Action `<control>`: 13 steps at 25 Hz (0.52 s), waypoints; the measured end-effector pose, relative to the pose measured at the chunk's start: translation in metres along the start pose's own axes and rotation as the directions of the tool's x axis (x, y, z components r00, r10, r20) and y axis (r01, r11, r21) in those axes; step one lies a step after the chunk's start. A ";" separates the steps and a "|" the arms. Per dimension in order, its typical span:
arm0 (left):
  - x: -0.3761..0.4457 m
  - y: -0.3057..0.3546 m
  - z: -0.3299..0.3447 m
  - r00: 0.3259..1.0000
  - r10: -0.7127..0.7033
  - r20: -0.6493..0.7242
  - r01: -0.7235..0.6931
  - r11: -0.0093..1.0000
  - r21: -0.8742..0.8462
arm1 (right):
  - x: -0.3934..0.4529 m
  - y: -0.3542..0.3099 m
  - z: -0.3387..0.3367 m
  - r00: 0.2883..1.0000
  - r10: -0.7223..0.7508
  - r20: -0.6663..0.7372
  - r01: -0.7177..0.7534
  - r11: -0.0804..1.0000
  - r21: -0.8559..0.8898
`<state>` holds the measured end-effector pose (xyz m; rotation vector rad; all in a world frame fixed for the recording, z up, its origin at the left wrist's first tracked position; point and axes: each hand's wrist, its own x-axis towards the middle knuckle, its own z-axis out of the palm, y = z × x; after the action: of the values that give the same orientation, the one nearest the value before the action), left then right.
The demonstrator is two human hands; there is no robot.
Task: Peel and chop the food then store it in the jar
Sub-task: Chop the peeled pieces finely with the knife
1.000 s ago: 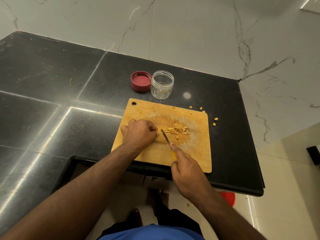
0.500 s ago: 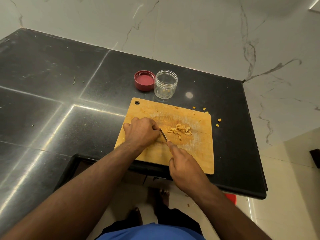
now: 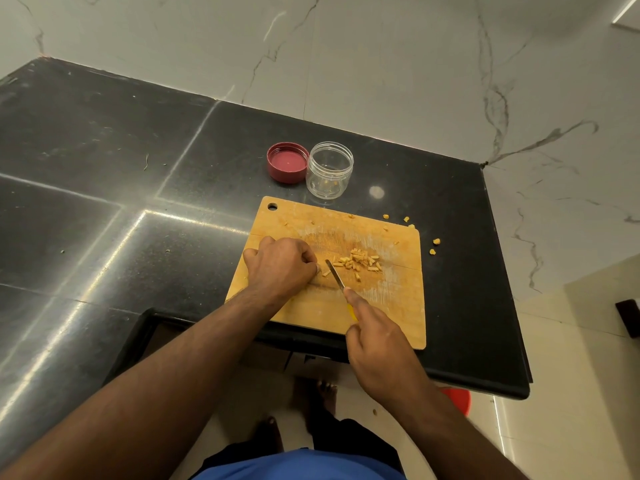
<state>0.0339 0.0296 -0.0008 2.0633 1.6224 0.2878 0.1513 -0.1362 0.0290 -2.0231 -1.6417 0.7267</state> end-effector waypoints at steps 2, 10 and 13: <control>-0.001 0.000 0.001 1.000 0.002 -0.006 -0.002 1.000 0.003 | 0.008 -0.001 0.003 1.000 -0.011 0.029 0.011 1.000 -0.010; 0.002 -0.001 0.002 1.000 -0.016 -0.004 0.016 1.000 -0.015 | 0.025 0.001 0.006 0.994 -0.007 0.106 0.014 0.998 -0.059; 0.003 -0.001 0.001 1.000 -0.015 -0.003 0.015 1.000 -0.006 | 0.022 0.003 0.008 0.995 0.000 0.104 0.005 0.999 -0.053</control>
<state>0.0345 0.0321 -0.0025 2.0463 1.6362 0.2903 0.1516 -0.1149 0.0182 -2.0505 -1.7387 0.8079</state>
